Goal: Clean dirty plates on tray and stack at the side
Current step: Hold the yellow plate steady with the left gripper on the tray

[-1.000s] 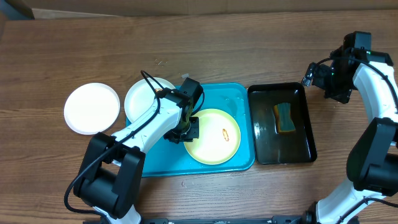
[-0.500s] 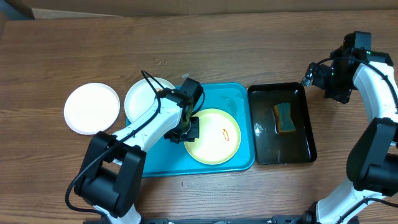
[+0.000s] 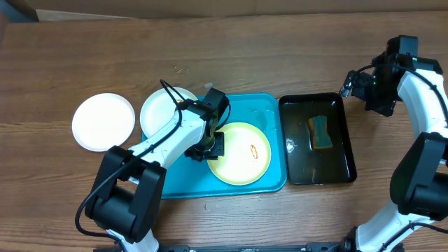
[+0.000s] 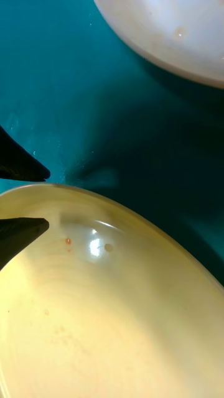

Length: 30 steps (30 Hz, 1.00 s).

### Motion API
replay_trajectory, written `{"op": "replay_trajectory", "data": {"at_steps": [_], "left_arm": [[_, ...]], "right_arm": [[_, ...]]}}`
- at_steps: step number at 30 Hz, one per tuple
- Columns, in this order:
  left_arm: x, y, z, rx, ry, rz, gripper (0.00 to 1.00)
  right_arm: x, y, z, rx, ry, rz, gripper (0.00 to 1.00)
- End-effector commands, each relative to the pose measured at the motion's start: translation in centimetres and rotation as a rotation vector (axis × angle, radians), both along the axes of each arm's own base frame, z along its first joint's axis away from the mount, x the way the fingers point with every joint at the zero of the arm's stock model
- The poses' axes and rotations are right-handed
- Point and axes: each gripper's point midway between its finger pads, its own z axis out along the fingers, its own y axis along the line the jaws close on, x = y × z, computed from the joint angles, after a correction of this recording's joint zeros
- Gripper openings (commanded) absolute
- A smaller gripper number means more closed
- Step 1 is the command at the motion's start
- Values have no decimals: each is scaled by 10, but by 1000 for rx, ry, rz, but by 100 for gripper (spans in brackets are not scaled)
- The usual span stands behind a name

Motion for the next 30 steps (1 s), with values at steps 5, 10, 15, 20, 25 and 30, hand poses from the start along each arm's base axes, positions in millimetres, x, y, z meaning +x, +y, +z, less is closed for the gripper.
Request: {"op": "replay_trajectory", "data": {"at_steps": [5,10,15,20,25,30], "left_arm": [[-1,0,-9,18,23,-12,24],[0,2,-12,12,35,1,11],[2,5,-11,-10,44,27,4],[8,14,-10,-23,52,151,4],[20,1,-6,-189,68,236,7],[25,-5,-5,-227,57,238,27]], "right_arm": [[3,0,4,-3,-15,1,100],[3,0,4,-3,-15,1,100],[3,0,4,-3,-15,1,100],[3,0,4,-3,-15,1,100],[3,0,4,-3,-15,1,100],[3,0,4,-3,-15,1,100]]}}
